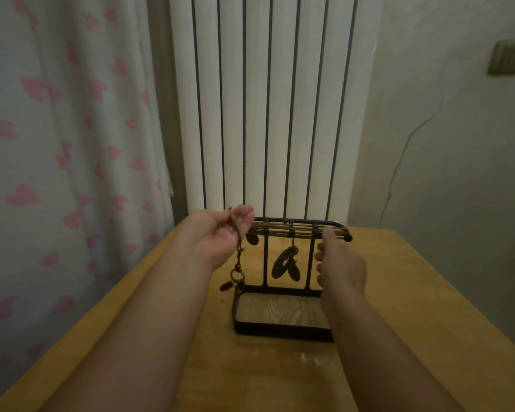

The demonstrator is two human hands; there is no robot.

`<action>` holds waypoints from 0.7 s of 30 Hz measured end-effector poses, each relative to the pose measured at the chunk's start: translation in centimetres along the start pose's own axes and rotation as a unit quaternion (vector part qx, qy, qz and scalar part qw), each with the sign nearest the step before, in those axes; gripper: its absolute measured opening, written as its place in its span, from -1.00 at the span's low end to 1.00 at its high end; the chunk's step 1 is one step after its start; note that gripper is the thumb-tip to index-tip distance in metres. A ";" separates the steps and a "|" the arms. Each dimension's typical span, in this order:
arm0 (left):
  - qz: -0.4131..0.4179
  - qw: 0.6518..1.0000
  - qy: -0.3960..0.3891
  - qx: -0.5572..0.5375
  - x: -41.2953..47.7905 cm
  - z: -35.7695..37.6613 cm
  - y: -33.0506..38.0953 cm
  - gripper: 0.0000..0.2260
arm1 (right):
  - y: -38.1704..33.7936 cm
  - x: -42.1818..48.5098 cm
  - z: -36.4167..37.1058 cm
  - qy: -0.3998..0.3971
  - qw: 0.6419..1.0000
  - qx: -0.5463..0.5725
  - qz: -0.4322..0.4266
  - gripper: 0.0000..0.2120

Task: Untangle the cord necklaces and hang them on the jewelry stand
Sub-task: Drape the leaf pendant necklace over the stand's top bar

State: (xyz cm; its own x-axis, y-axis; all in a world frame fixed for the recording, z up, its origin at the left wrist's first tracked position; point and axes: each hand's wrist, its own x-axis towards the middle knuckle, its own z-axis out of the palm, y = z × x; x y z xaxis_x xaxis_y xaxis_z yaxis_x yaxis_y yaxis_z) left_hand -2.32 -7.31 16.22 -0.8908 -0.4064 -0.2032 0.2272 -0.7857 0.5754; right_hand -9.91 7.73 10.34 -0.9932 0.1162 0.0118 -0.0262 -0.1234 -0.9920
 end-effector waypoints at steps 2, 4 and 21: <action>-0.003 1.000 -0.007 -0.007 -0.2 0.5 -0.3 -0.83 | 0.6 -1.2 0.3 -0.034 0.998 -0.030 -0.033 -0.69; -0.004 1.000 -0.010 -0.010 -0.3 0.7 -0.7 -0.81 | 1.5 -2.1 0.6 -0.113 0.988 -0.068 -0.083 -0.82; 0.049 0.986 0.073 0.145 0.3 0.1 -1.1 -0.78 | 0.5 -3.1 1.0 -0.227 0.935 -0.211 -0.171 -0.88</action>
State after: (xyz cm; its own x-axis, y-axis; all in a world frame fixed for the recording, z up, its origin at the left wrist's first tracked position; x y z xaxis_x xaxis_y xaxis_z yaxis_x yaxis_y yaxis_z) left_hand -2.88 -6.55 15.64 -0.7990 -0.5537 -0.2347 0.1693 -0.5816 0.7957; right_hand -7.00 6.34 9.94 -0.8836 -0.3639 0.2947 -0.3990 0.2559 -0.8805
